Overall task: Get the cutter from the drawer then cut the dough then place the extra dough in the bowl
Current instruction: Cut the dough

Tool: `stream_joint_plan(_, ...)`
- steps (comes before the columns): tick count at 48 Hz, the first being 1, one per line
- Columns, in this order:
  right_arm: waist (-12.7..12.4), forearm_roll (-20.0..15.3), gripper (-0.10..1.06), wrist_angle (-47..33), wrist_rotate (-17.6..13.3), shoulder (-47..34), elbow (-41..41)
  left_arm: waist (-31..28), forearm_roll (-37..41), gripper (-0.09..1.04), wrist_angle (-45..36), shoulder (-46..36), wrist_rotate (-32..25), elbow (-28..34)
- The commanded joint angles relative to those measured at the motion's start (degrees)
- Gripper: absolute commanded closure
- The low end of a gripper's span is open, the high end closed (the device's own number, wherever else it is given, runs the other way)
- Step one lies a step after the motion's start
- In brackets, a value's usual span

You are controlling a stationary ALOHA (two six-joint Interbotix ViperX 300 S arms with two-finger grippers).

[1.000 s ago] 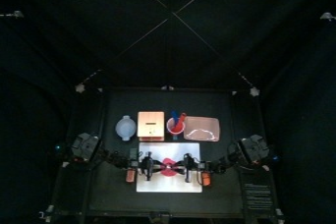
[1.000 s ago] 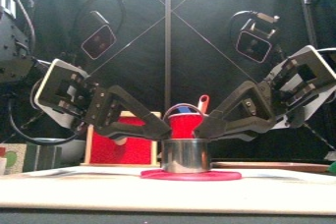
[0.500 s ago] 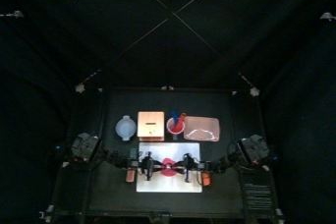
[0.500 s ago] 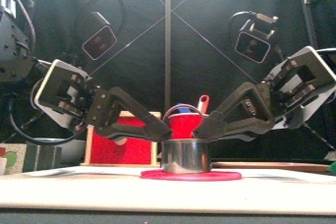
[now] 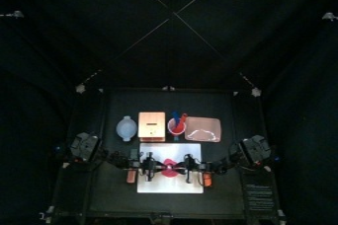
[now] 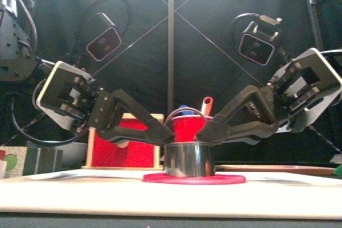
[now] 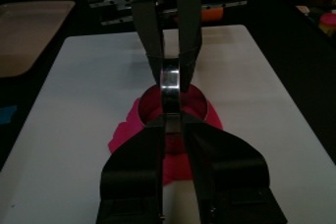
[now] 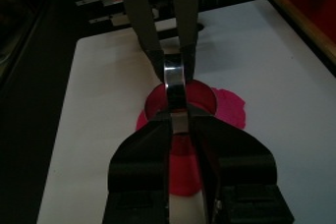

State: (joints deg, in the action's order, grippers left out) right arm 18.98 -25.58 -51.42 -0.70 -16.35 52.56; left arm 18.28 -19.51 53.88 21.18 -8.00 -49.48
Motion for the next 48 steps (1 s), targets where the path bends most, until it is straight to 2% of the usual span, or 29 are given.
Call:
stream_joint_plan(1,-0.35,-0.97,0.53,2.55,-0.35,1.05,-0.53,0.18,0.09,0.42,-2.29,-0.53,0.09,0.53)
stream_joint_plan(10,-0.53,-3.25,0.53,6.94,-0.26,1.05,-0.18,0.18,0.18,0.42,-3.78,-1.93,-0.09,0.53)
stream_joint_plan(34,-0.35,-3.34,0.54,13.45,-0.35,1.05,0.44,0.00,0.09,0.42,-5.71,-2.99,-0.18,0.97)
stream_joint_plan(48,-0.35,-3.34,0.54,14.06,-0.35,0.97,0.97,0.00,0.18,0.43,-6.33,-3.78,-0.26,1.05)
